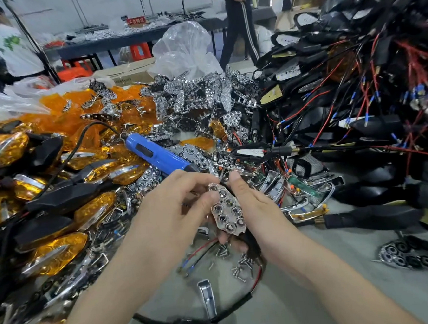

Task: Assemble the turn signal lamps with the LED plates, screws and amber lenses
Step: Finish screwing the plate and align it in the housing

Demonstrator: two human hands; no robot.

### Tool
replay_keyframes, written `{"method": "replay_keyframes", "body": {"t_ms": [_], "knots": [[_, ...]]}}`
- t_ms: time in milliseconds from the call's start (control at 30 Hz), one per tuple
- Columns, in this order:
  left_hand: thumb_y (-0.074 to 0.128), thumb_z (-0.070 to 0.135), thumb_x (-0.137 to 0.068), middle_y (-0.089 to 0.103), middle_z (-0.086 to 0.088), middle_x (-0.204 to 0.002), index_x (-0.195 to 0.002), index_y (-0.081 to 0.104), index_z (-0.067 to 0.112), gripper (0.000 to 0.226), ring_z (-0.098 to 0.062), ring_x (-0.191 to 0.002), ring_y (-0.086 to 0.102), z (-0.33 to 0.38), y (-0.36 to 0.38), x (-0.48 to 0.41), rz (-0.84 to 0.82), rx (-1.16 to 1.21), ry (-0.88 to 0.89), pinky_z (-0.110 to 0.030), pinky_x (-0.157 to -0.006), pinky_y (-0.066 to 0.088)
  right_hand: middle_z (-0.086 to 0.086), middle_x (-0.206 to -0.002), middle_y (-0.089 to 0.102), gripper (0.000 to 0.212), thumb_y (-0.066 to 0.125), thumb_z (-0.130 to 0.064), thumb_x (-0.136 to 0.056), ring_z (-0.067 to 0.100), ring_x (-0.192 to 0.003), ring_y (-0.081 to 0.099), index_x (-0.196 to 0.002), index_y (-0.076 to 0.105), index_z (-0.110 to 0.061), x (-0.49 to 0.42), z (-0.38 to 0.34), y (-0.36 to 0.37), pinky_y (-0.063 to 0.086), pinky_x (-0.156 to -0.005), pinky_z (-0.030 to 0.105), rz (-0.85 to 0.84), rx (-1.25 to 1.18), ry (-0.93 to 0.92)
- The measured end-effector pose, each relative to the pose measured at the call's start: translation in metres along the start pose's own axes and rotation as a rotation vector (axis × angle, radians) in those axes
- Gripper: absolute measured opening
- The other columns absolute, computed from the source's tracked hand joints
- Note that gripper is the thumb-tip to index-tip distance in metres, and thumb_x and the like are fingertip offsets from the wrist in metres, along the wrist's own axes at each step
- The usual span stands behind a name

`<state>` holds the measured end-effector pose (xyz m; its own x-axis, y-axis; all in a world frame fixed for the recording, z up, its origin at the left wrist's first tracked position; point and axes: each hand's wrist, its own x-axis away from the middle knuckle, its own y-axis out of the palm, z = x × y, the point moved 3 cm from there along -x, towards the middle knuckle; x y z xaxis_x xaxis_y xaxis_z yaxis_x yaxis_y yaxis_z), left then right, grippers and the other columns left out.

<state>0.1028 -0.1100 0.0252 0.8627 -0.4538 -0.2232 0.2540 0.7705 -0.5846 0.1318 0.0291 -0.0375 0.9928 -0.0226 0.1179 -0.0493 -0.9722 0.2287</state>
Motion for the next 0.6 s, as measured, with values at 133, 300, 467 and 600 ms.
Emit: {"method": "replay_keyframes", "body": {"t_ms": [133,300,467,600], "knots": [[0.065,0.037,-0.089,0.067,0.021,-0.09,-0.101,0.065,0.047,0.016,-0.003,-0.083,0.068,-0.001,0.001,0.002,-0.009,-0.007,-0.047,-0.023,-0.076,0.053,0.011,-0.063,0.067,0.06,0.049,-0.08,-0.088,0.019,-0.045,0.054,-0.082,0.077,-0.027,-0.001,0.005,0.001,0.037,-0.039,0.022,-0.012,-0.099,0.065],[0.064,0.029,-0.095,0.061,0.032,-0.092,-0.099,0.053,0.04,0.016,0.008,-0.066,0.063,0.005,0.014,0.005,-0.047,0.012,-0.067,-0.005,-0.061,0.043,0.006,-0.077,0.071,0.058,0.049,-0.069,-0.095,0.017,-0.058,0.062,-0.097,0.078,-0.018,0.001,0.004,0.001,0.038,-0.037,0.021,-0.087,-0.208,0.129],[0.062,0.014,-0.097,0.068,0.021,-0.079,-0.096,0.055,0.025,0.013,-0.004,-0.056,0.066,0.006,0.014,-0.004,-0.095,0.148,-0.131,-0.007,-0.051,0.045,0.007,-0.075,0.067,0.052,0.05,-0.07,-0.095,0.017,-0.06,0.059,-0.085,0.079,-0.027,0.002,0.0,0.001,0.037,-0.038,0.022,-0.136,-0.205,0.136],[0.06,0.008,-0.098,0.07,0.015,-0.074,-0.096,0.055,0.017,0.01,-0.009,-0.05,0.064,0.002,0.012,-0.006,-0.1,0.202,-0.166,-0.011,-0.049,0.047,0.009,-0.069,0.064,0.053,0.048,-0.069,-0.096,0.024,-0.059,0.051,-0.082,0.078,-0.027,-0.001,0.002,0.004,0.037,-0.036,0.022,-0.115,-0.154,0.154]]}}
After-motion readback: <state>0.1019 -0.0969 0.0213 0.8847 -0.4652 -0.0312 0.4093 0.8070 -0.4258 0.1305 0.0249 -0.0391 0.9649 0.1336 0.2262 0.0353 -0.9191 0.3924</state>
